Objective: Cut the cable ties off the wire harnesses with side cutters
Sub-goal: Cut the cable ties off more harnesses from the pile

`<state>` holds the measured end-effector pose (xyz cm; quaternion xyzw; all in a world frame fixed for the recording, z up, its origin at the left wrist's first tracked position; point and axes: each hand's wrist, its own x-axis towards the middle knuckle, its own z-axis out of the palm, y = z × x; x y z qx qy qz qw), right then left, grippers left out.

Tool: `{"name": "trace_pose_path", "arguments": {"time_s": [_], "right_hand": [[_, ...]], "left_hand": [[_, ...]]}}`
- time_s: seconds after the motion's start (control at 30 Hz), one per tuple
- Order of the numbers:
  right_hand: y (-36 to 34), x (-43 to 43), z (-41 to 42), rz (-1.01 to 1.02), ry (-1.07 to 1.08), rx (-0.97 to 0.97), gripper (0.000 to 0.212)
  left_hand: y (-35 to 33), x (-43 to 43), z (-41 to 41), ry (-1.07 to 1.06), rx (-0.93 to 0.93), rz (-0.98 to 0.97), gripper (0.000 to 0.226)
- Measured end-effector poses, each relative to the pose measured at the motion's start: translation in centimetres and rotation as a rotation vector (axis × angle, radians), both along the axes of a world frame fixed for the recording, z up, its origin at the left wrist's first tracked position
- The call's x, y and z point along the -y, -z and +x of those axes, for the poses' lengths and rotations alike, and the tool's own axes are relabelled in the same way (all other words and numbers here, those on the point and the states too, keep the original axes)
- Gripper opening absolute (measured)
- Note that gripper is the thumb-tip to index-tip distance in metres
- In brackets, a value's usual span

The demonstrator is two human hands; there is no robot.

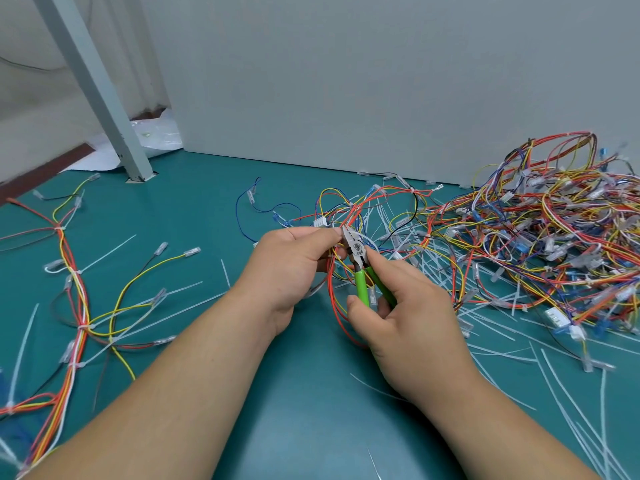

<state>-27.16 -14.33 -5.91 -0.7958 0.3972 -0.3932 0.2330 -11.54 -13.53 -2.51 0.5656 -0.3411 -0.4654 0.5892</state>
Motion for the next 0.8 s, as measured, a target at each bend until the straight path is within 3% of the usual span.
{"name": "trace_pose_path", "arguments": {"time_s": [0.47, 0.67, 0.8], "right_hand": [[0.13, 0.47, 0.01, -0.011, -0.027, -0.002, 0.041], [0.52, 0.71, -0.03, 0.008, -0.025, 0.000, 0.028], [0.50, 0.64, -0.04, 0.009, -0.016, 0.027, 0.033]], "left_hand": [[0.02, 0.05, -0.07, -0.014, -0.007, 0.004, 0.029], [0.12, 0.08, -0.07, -0.019, -0.004, 0.005, 0.028], [0.10, 0.11, -0.08, -0.017, -0.003, 0.006, 0.030]]}}
